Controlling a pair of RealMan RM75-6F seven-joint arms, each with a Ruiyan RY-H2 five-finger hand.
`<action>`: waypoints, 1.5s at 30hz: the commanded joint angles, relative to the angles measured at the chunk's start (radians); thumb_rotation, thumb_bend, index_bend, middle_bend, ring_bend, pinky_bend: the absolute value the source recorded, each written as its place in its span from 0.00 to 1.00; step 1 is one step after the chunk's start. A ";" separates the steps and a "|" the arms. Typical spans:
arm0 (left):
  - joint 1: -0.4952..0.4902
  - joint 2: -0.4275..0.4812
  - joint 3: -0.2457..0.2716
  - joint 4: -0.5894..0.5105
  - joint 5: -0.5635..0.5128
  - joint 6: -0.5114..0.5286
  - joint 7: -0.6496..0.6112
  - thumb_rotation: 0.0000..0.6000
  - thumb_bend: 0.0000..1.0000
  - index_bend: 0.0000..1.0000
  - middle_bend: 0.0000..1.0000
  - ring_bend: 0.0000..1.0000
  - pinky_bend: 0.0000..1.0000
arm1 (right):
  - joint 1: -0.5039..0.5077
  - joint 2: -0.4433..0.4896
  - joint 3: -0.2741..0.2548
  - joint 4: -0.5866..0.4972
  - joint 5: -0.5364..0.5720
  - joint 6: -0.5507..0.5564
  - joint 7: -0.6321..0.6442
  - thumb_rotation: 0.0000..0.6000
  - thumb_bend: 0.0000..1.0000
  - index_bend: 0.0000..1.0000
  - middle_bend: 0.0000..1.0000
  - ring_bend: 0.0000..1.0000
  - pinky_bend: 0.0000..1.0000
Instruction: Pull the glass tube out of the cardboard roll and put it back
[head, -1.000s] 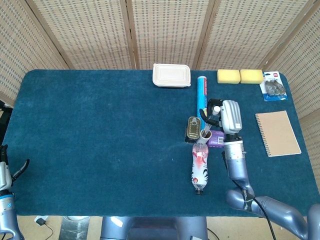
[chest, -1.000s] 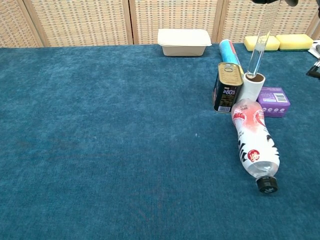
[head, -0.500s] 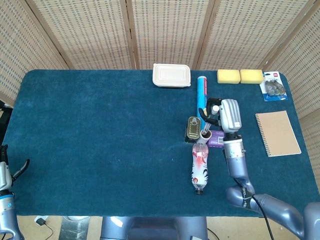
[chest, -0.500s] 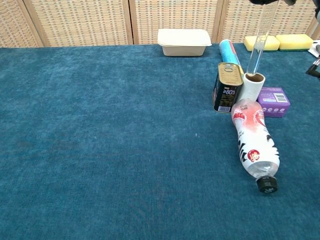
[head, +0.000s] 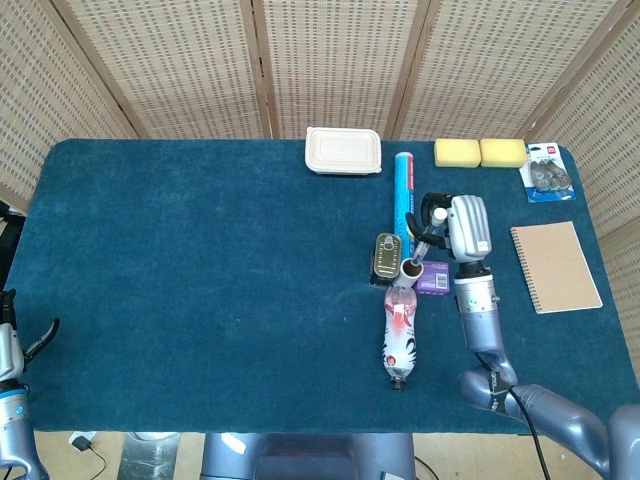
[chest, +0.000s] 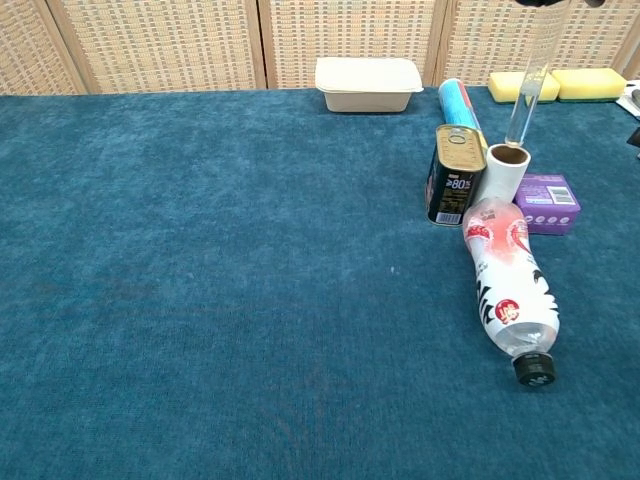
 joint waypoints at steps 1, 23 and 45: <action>0.000 0.000 0.000 0.000 0.000 0.000 0.000 0.00 0.00 0.01 0.07 0.00 0.07 | -0.003 0.001 -0.002 0.002 -0.001 0.002 0.001 1.00 0.39 0.80 1.00 0.95 0.86; 0.000 0.001 0.000 0.000 0.001 -0.001 -0.001 0.00 0.00 0.01 0.07 0.00 0.07 | -0.008 -0.023 -0.019 -0.005 -0.003 0.004 -0.002 1.00 0.39 0.80 1.00 0.95 0.86; 0.000 0.001 0.001 -0.001 0.001 -0.001 0.001 0.01 0.00 0.01 0.07 0.00 0.07 | -0.005 -0.071 -0.026 0.072 -0.003 -0.011 0.086 1.00 0.39 0.80 1.00 0.95 0.86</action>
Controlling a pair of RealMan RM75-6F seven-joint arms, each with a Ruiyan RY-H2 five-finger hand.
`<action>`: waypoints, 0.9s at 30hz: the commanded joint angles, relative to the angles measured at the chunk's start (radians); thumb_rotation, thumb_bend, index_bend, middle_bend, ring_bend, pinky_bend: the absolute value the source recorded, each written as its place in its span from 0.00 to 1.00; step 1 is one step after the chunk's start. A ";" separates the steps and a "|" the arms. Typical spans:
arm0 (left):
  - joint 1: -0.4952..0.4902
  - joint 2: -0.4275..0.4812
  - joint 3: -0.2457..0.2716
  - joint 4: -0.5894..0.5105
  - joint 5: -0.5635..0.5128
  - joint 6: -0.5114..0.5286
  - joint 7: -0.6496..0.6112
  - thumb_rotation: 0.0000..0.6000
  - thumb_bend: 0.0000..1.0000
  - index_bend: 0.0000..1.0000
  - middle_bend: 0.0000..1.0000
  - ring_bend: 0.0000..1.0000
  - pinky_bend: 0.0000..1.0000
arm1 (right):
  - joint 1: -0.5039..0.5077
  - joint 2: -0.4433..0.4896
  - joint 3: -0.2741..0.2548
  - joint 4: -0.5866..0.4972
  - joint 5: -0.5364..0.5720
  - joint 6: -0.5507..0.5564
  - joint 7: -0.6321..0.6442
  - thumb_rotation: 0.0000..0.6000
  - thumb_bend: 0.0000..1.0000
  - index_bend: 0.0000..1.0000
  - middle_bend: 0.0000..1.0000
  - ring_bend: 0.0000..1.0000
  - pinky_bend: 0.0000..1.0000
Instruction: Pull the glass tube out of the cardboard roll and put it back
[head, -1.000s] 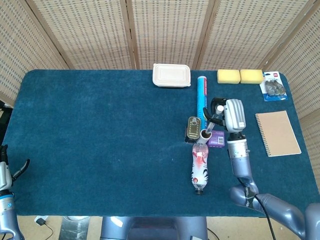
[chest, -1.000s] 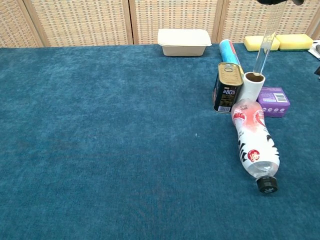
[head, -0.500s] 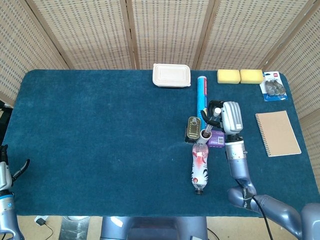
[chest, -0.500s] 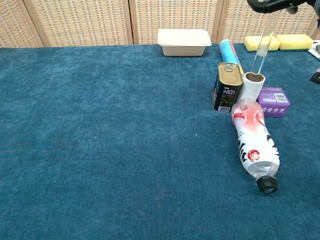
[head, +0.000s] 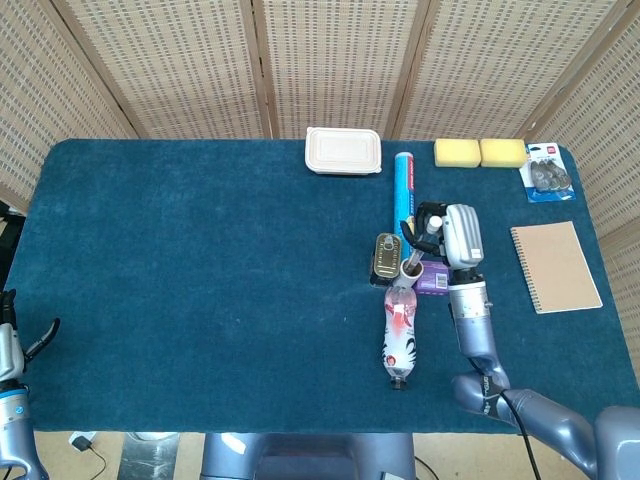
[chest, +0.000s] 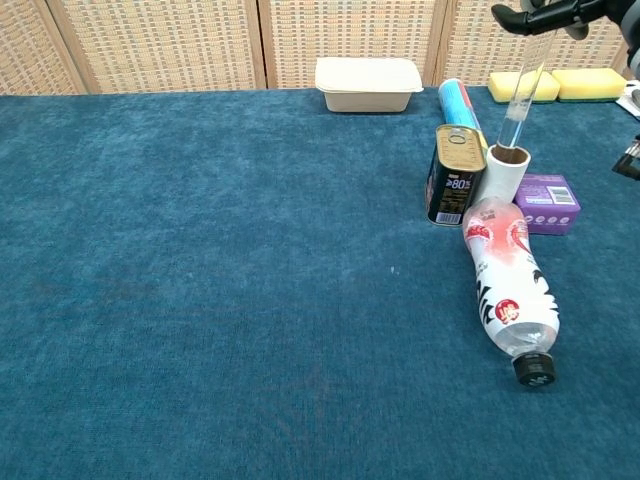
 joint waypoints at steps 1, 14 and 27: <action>0.000 0.000 0.000 0.000 0.000 0.000 0.000 0.01 0.00 0.01 0.07 0.00 0.07 | 0.000 -0.011 -0.007 0.019 -0.006 -0.001 0.012 1.00 0.39 0.80 1.00 0.95 0.86; 0.000 0.000 0.000 0.001 0.000 0.000 0.000 0.00 0.00 0.01 0.07 0.00 0.07 | -0.007 -0.041 -0.020 0.090 -0.004 -0.019 0.061 1.00 0.39 0.80 1.00 0.95 0.86; 0.000 0.000 0.000 0.000 0.001 0.001 -0.002 0.00 0.00 0.01 0.07 0.00 0.07 | -0.001 -0.081 -0.024 0.132 -0.005 -0.025 0.076 1.00 0.39 0.80 1.00 0.95 0.85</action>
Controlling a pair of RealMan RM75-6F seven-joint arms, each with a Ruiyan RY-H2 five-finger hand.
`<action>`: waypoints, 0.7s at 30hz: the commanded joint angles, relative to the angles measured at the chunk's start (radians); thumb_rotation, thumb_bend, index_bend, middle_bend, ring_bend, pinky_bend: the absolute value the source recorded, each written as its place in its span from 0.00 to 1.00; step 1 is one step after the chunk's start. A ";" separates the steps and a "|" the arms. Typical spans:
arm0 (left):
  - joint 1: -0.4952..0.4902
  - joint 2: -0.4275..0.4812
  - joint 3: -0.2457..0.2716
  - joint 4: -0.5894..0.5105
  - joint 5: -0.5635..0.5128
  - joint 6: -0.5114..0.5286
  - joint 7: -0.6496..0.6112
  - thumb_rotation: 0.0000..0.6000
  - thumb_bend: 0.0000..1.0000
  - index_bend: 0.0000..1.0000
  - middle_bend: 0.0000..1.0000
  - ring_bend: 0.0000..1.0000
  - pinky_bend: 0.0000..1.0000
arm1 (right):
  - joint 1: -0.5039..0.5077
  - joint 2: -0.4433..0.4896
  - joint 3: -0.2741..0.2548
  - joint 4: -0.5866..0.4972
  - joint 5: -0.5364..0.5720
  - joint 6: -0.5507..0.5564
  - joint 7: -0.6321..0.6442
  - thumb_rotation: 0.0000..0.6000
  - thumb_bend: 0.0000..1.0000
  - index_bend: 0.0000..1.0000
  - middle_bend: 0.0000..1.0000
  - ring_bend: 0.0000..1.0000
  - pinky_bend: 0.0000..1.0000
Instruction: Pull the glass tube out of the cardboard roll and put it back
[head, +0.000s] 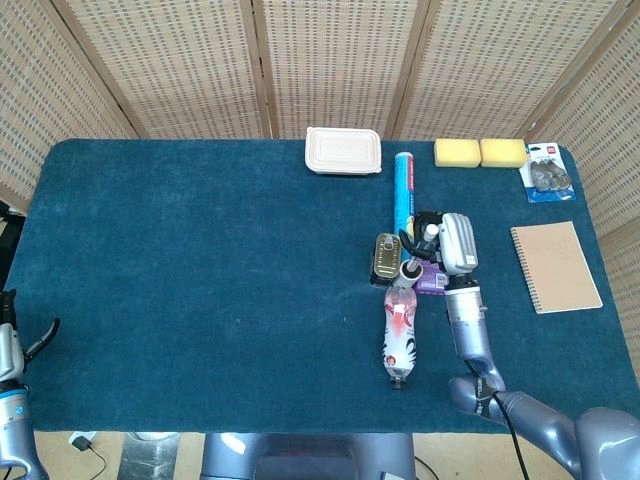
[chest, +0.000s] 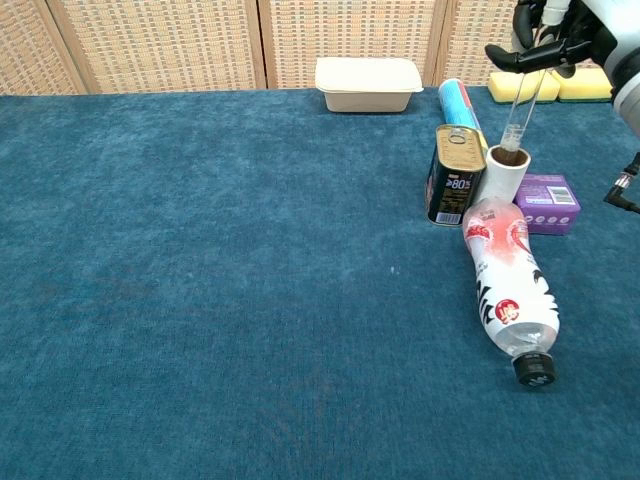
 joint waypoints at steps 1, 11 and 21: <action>0.000 0.000 0.000 0.000 0.000 0.000 -0.001 0.00 0.00 0.01 0.07 0.00 0.07 | 0.001 -0.012 0.003 0.008 0.004 -0.002 0.008 1.00 0.39 0.80 1.00 0.95 0.85; 0.000 0.000 0.000 0.000 0.000 0.000 -0.001 0.00 0.00 0.01 0.07 0.00 0.07 | 0.003 -0.037 -0.002 0.051 0.002 -0.010 0.026 1.00 0.39 0.80 1.00 0.95 0.85; 0.000 0.000 0.000 0.001 0.000 0.000 0.000 0.01 0.00 0.01 0.07 0.00 0.07 | 0.007 -0.048 -0.002 0.077 -0.007 -0.005 0.040 1.00 0.38 0.80 1.00 0.95 0.84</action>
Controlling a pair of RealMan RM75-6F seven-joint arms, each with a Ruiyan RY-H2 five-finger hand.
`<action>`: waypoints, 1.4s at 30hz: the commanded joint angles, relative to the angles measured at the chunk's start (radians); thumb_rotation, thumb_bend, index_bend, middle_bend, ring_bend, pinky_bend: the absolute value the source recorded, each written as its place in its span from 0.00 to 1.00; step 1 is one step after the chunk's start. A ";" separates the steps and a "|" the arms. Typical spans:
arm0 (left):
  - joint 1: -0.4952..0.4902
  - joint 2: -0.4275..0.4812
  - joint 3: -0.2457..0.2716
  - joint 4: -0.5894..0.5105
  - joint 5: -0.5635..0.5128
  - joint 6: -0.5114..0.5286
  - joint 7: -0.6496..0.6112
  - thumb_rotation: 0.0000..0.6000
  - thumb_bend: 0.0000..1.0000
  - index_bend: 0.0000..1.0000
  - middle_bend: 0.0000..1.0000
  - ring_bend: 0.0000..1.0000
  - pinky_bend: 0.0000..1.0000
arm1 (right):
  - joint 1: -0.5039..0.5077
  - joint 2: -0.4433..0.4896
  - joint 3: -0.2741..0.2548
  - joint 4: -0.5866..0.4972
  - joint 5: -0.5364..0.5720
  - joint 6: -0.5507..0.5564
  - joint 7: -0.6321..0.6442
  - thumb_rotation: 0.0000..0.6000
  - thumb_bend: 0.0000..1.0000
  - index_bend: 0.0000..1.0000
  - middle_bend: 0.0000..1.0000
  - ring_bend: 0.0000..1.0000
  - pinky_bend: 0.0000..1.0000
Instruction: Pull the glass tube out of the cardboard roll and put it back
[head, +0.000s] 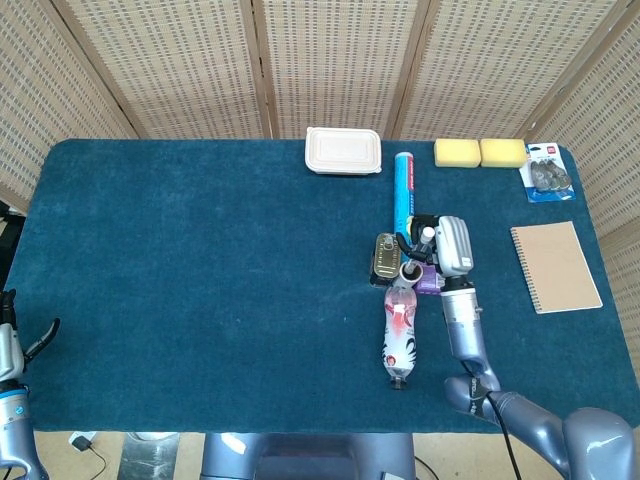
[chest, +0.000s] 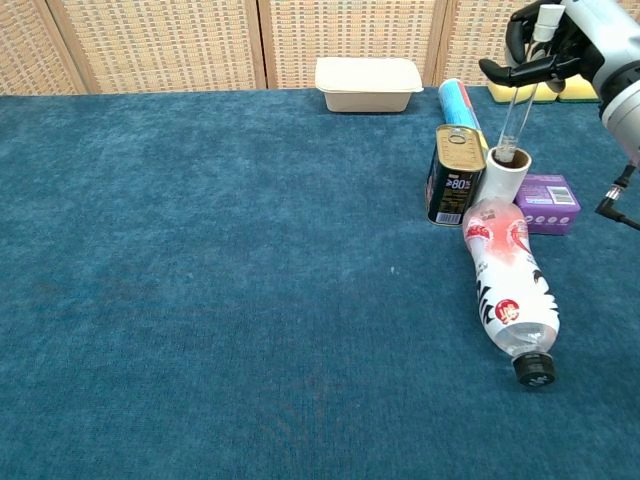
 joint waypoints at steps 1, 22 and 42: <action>0.000 0.000 0.000 0.000 0.000 0.000 -0.001 0.00 0.00 0.01 0.07 0.00 0.07 | 0.000 -0.003 0.000 0.005 -0.002 0.002 0.004 1.00 0.38 0.80 1.00 0.94 0.84; 0.000 0.000 0.000 0.000 0.000 -0.001 0.000 0.00 0.00 0.01 0.07 0.00 0.07 | -0.013 -0.020 -0.025 0.057 -0.021 -0.001 0.054 1.00 0.36 0.80 0.97 0.90 0.79; 0.000 0.001 0.001 -0.001 0.001 0.000 -0.002 0.00 0.00 0.01 0.07 0.00 0.07 | -0.015 -0.031 -0.039 0.089 -0.044 0.008 0.101 1.00 0.33 0.74 0.90 0.81 0.71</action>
